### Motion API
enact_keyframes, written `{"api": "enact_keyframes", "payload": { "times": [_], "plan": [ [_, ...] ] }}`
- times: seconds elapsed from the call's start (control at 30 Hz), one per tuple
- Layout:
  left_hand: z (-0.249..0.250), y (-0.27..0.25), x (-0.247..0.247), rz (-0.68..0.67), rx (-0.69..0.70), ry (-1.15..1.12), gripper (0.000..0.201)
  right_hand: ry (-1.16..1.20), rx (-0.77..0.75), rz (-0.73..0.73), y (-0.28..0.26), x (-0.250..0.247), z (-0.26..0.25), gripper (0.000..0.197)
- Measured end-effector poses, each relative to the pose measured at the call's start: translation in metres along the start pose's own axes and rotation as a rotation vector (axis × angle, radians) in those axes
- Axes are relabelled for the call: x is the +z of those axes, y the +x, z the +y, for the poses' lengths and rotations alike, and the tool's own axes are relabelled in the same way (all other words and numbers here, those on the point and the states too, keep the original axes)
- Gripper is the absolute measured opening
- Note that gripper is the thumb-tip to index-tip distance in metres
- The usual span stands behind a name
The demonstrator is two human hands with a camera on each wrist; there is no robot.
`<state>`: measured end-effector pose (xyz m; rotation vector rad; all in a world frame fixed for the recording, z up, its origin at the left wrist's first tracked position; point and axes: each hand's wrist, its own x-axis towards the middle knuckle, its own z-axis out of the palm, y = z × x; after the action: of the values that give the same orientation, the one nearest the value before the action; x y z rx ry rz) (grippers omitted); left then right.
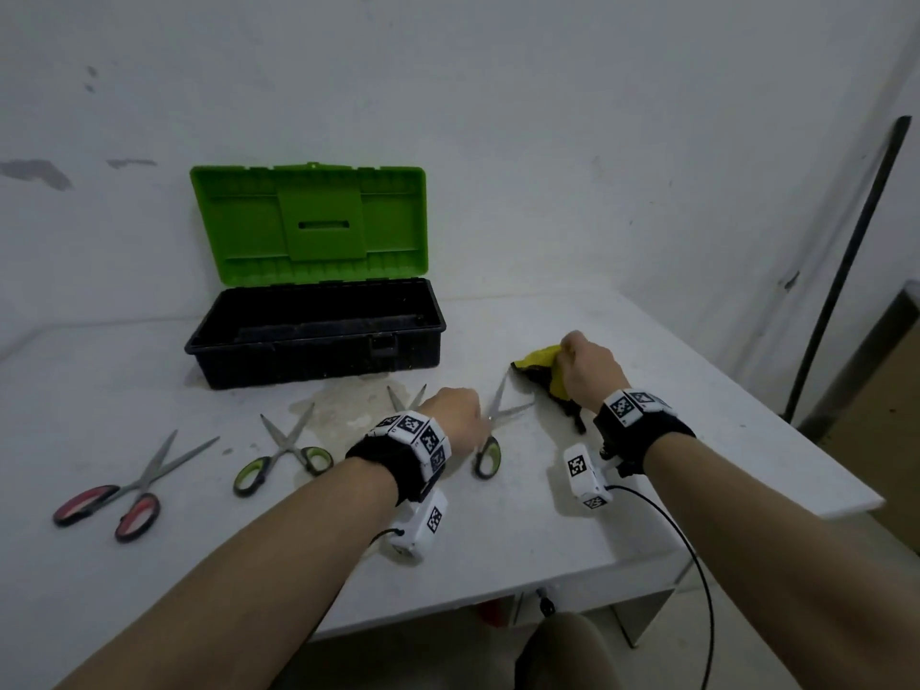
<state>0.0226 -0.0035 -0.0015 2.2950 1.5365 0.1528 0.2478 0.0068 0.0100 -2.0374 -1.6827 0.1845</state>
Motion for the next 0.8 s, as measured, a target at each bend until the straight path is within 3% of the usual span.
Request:
{"api": "enact_keyframes", "payload": {
  "times": [0.13, 0.23, 0.33, 0.47, 0.53, 0.6, 0.67, 0.8],
  "plan": [
    [-0.007, -0.008, -0.008, 0.020, -0.008, -0.435, 0.013, 0.317, -0.046, 0.177, -0.009, -0.006, -0.008, 0.012],
    [-0.017, -0.021, -0.012, 0.023, -0.005, -0.821, 0.009, 0.539, -0.072, 0.315, -0.017, -0.014, -0.019, 0.016],
    [-0.028, -0.039, -0.017, 0.012, 0.009, -1.076, 0.016, 0.670, -0.120, 0.323, -0.025, -0.017, -0.034, 0.018],
    [-0.045, -0.055, -0.017, 0.020, 0.038, -1.076, 0.018, 0.874, -0.083, 0.078, -0.047, -0.012, -0.057, 0.020],
    [-0.055, -0.055, -0.013, 0.037, 0.043, -1.033, 0.021, 1.014, -0.055, -0.094, -0.058, -0.006, -0.065, 0.010],
    [-0.060, -0.053, -0.009, 0.068, 0.042, -0.976, 0.026, 1.056, -0.075, -0.208, -0.064, 0.000, -0.068, 0.021],
    [-0.063, -0.049, -0.005, 0.101, 0.033, -0.932, 0.031, 0.954, -0.155, -0.236, -0.065, 0.006, -0.069, 0.033],
    [-0.066, -0.042, 0.000, 0.160, 0.041, -0.862, 0.036, 0.776, -0.297, -0.166, -0.066, 0.011, -0.071, 0.026]
  ]
}}
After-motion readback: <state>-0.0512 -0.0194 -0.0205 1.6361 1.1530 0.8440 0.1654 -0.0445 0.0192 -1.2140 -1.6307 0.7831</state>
